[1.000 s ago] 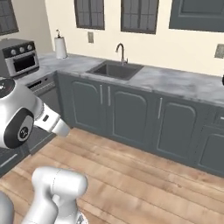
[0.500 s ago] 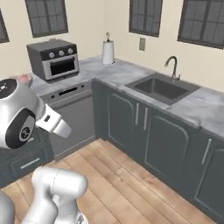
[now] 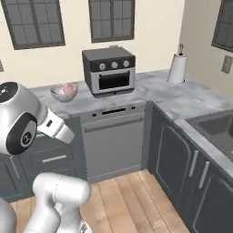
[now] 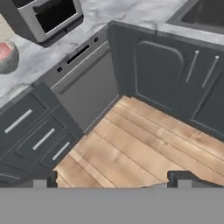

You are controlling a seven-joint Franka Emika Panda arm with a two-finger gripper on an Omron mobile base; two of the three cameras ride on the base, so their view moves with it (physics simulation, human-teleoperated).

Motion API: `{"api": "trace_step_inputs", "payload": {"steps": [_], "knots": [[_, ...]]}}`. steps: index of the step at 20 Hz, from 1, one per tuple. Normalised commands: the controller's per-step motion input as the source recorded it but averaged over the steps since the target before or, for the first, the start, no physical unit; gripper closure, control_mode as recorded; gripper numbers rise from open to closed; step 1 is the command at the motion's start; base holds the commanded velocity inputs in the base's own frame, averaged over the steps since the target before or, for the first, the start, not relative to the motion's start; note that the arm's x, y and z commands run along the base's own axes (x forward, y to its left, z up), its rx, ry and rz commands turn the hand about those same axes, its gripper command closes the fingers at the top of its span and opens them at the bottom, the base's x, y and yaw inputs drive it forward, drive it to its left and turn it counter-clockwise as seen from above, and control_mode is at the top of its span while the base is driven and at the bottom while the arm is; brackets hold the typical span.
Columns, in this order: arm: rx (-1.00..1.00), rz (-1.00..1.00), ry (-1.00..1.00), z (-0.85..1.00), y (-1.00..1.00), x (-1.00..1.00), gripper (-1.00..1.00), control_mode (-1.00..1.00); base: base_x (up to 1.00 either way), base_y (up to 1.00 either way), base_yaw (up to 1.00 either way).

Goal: Place the bowl with the garlic and sweet potato on the top shelf of the fridge. Place the bowl with the fish and steak on the second highest shelf of the fridge.

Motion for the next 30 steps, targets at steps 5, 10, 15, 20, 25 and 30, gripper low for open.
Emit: {"api": "trace_step_inputs", "payload": {"steps": [5,10,15,20,25,30], "knots": [[0.00,0.00,0.00,0.00,0.00,0.00,-1.00,1.00,0.82,-0.05,0.77],[0.00,0.00,0.00,0.00,0.00,0.00,-1.00,1.00,1.00,-0.25,0.32],[0.00,0.00,0.00,0.00,0.00,0.00,-1.00,1.00,0.99,-0.22,0.23],[0.00,0.00,0.00,0.00,0.00,0.00,-1.00,1.00,0.75,0.00,0.24],[0.16,0.03,0.18,-0.73,-0.44,0.83,-1.00,-1.00,0.00,0.00,0.00],[0.12,0.00,0.29,-1.00,-0.31,0.95,-1.00,-1.00,0.00,0.00,0.00]]}}
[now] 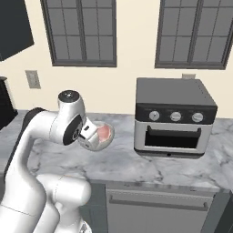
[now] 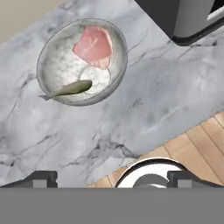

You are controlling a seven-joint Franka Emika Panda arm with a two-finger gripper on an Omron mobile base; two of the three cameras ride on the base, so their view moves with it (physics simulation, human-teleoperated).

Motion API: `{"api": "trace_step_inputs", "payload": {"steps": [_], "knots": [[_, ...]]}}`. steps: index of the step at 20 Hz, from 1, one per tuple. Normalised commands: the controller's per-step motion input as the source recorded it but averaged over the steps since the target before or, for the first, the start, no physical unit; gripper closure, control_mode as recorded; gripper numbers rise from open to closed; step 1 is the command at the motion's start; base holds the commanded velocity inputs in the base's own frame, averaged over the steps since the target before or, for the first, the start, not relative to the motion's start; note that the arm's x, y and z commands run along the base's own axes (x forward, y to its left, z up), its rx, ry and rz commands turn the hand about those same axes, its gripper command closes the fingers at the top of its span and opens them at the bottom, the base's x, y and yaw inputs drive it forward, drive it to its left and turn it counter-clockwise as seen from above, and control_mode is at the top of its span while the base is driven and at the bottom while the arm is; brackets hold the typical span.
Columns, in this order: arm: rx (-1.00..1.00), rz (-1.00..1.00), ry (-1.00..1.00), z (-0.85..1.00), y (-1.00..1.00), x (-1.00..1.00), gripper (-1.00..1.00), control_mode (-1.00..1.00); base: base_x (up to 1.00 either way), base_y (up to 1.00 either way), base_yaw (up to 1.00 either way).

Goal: Place the bowl with the garlic and sweet potato on the top shelf of the fridge. Place the bowl with the fish and steak on the second highest shelf of the fridge.

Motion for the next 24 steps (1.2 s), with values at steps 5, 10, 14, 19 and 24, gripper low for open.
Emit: {"api": "trace_step_inputs", "payload": {"steps": [5,10,14,19,24], "knots": [[0.01,-0.11,0.21,-0.71,0.05,1.00,-1.00,-1.00,0.00,0.00,0.00],[0.00,-0.04,0.14,-0.39,-0.03,0.75,-1.00,-1.00,0.00,0.00,0.00],[-0.02,-0.02,0.12,-0.60,-0.07,0.51,-1.00,-1.00,0.00,0.00,0.00],[0.00,-0.02,0.05,-0.40,-0.10,0.26,-1.00,-1.00,0.00,0.00,0.00],[0.00,-0.06,0.02,-0.34,-0.04,-0.05,-1.00,-1.00,0.00,0.00,0.00]]}}
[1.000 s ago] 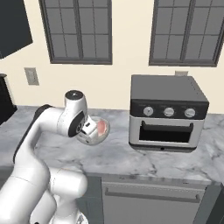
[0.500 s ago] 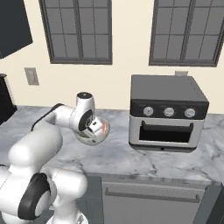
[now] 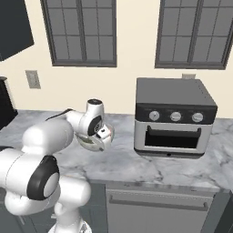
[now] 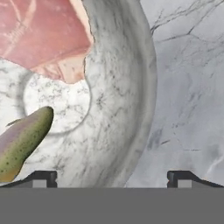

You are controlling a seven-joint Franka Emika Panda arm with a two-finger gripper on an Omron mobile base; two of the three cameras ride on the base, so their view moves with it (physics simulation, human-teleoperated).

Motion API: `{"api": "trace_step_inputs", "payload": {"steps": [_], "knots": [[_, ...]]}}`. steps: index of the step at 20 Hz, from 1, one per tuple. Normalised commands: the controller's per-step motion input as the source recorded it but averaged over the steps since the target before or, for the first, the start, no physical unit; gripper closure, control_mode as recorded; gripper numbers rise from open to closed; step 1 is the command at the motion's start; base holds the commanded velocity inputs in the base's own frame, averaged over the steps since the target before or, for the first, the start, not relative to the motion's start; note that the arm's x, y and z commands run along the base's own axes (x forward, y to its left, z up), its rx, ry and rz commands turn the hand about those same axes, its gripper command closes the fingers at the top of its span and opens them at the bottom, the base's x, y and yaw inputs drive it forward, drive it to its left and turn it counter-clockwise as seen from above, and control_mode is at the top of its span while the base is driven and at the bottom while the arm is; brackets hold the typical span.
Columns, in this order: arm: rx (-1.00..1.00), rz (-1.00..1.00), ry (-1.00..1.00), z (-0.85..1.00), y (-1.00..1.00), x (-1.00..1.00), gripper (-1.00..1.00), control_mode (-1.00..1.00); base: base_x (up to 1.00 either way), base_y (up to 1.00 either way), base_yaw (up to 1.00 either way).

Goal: Place the bowl with the garlic and sweet potato on the top shelf of the fridge. Place the bowl with the fish and steak on the second highest shelf of the fridge.

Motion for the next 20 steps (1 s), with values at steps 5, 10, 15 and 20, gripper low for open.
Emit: {"api": "trace_step_inputs", "payload": {"steps": [5,10,15,20], "knots": [[0.00,-0.14,0.00,0.06,0.00,0.40,-1.00,-1.00,0.00,0.00,0.00],[0.00,-0.01,0.01,-0.66,0.00,-0.23,-1.00,-1.00,0.00,0.00,0.00],[0.00,0.00,0.00,-0.30,0.00,-0.20,1.00,-1.00,0.00,0.00,0.00],[0.00,-0.02,-0.02,0.12,0.00,-0.18,1.00,-1.00,0.00,0.00,0.00]]}}
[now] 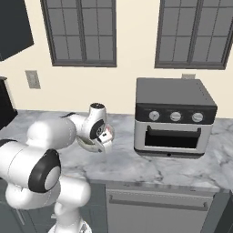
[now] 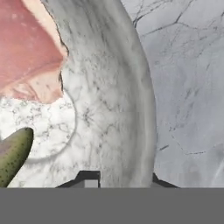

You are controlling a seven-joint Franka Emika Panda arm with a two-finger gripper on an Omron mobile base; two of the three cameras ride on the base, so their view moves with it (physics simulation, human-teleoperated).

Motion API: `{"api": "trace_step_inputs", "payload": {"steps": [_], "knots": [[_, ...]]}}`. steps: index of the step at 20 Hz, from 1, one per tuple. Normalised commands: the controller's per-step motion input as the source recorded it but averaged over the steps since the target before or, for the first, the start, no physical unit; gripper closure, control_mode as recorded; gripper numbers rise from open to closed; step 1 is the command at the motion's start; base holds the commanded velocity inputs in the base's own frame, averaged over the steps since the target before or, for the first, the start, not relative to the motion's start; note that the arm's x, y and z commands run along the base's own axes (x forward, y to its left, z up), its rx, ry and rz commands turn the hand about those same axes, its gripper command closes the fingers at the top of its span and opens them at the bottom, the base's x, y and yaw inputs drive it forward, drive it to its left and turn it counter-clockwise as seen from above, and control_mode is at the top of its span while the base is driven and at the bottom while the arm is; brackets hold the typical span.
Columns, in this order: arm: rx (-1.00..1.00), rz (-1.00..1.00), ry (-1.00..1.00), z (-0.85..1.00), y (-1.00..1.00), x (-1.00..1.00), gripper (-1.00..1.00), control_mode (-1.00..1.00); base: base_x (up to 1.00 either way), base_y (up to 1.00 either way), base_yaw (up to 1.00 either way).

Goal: Place the bowl with the garlic and sweet potato on the top shelf of the fridge. Place the bowl with the fish and steak on the second highest shelf of the fridge.

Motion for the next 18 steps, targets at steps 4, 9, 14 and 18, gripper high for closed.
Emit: {"api": "trace_step_inputs", "payload": {"steps": [4,9,14,18], "knots": [[0.00,-0.08,-0.17,0.46,0.00,-0.86,1.00,-1.00,0.00,0.00,0.00],[0.00,-0.05,-0.31,0.86,0.00,-1.00,1.00,-1.00,0.00,0.00,0.00],[0.00,0.00,-0.25,0.87,0.06,-1.00,1.00,-1.00,0.00,0.00,0.00],[0.00,0.01,0.03,0.87,0.16,-1.00,1.00,-1.00,0.00,0.00,0.00]]}}
